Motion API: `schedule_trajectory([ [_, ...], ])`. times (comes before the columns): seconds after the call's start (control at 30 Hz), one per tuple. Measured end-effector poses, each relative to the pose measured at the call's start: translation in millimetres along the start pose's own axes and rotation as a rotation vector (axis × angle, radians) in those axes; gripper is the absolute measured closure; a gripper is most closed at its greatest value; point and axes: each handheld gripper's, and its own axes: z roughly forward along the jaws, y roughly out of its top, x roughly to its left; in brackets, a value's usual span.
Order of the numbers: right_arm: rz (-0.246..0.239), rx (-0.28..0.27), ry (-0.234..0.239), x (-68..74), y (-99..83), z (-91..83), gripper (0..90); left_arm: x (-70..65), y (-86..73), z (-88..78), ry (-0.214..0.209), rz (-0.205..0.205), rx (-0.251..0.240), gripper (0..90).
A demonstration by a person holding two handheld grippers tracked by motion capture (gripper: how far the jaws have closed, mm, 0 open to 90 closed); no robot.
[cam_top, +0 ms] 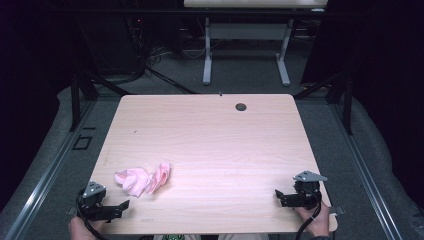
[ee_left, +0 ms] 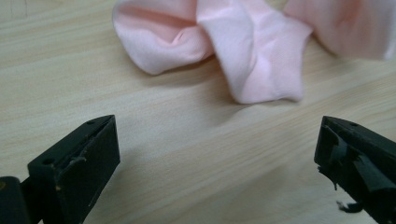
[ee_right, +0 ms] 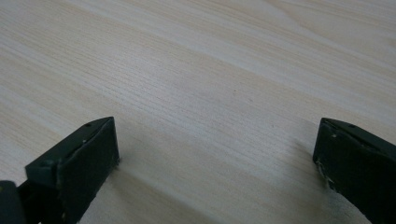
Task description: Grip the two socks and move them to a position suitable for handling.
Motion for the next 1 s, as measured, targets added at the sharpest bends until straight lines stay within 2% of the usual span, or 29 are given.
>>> schedule_trajectory([
  [0.23,0.0,-0.001,0.0,-0.1,0.2,0.3,0.0,-17.3,33.1,-20.3,-0.026,0.049,0.012,0.2],
  [0.3,0.0,-0.003,-0.002,-0.2,0.2,0.3,0.0,-24.3,44.3,-23.7,-0.045,0.07,0.01,0.2],
  [0.33,0.0,-0.003,-0.002,-0.2,0.1,0.3,0.0,-31.6,55.5,-24.7,-0.069,0.093,0.01,0.2],
  [0.37,0.0,-0.003,-0.002,-0.2,0.1,0.3,0.0,-31.6,55.5,-24.7,-0.069,0.093,0.01,0.2],
  [0.43,0.001,-0.004,-0.002,-0.3,0.1,0.4,0.0,-39.3,65.7,-23.5,-0.088,0.11,0.007,0.2],
  [0.53,0.002,-0.002,-0.005,-0.4,0.1,0.2,0.0,-51.4,79.4,-17.2,-0.102,0.141,0.012,0.3],
  [0.67,0.003,-0.003,-0.007,-0.3,0.1,0.3,0.0,-64.9,94.6,-0.7,-0.116,0.174,0.048,1.1],
  [0.77,0.003,-0.003,-0.007,-0.3,0.1,0.2,0.0,-71.8,102.7,16.3,-0.13,0.181,0.103,3.7],
  [0.9,0.004,-0.004,-0.007,-0.3,0.1,0.2,0.0,-77.2,111.0,37.9,-0.139,0.192,0.183,13.3],
  [1.0,0.003,-0.003,-0.008,-0.3,0.1,0.2,0.0,-80.2,116.2,48.0,-0.121,0.202,0.221,19.9],
])
